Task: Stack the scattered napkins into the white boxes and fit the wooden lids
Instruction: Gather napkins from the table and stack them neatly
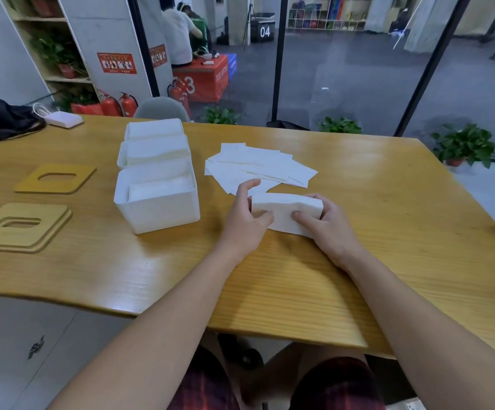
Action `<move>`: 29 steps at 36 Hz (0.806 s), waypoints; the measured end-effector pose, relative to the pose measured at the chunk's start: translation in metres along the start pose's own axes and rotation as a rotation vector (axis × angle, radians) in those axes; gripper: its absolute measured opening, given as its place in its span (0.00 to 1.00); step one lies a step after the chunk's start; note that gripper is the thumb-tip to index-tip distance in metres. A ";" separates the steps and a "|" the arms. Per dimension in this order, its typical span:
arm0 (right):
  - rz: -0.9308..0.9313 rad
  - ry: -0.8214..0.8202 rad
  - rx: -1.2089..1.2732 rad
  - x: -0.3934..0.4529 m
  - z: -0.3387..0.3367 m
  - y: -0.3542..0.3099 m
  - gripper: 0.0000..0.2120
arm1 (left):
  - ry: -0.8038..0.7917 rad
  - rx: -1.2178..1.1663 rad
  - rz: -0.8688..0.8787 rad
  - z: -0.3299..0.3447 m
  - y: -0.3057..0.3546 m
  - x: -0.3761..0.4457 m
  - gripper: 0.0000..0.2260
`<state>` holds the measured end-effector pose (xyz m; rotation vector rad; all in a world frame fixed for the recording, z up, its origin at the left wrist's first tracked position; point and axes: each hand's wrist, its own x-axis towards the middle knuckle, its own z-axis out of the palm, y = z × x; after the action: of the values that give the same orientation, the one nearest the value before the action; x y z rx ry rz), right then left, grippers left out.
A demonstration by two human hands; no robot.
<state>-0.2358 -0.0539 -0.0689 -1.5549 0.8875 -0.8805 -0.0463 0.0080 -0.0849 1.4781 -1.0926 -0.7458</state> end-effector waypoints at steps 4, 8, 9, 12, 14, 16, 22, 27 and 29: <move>0.000 -0.023 -0.015 0.000 0.001 -0.002 0.06 | -0.009 0.039 0.071 -0.013 0.001 -0.009 0.27; 0.003 -0.096 0.014 0.006 0.010 -0.010 0.07 | -0.041 0.049 0.075 -0.050 0.012 -0.017 0.29; -0.002 -0.122 0.028 0.008 0.013 -0.013 0.08 | -0.037 0.046 0.070 -0.061 0.015 -0.019 0.29; -0.007 -0.187 0.064 0.014 0.029 -0.026 0.09 | 0.005 0.067 0.078 -0.096 0.025 -0.026 0.29; -0.006 -0.211 0.076 0.017 0.044 -0.036 0.06 | 0.008 0.153 0.113 -0.116 0.031 -0.033 0.29; -0.012 -0.237 0.077 0.022 0.061 -0.044 0.08 | 0.033 0.214 0.140 -0.135 0.034 -0.038 0.29; -0.027 -0.148 -0.046 0.044 0.108 -0.071 0.19 | 0.190 0.184 0.145 -0.185 0.045 -0.035 0.29; -0.161 -0.144 -0.219 0.072 0.140 -0.092 0.12 | 0.238 0.334 0.115 -0.221 0.045 -0.015 0.15; -0.239 -0.172 -0.276 0.082 0.151 -0.099 0.08 | 0.208 0.389 0.082 -0.235 0.043 -0.008 0.09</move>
<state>-0.0565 -0.0484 0.0148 -1.9767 0.7306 -0.7999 0.1518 0.1082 0.0039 1.7790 -1.1726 -0.3218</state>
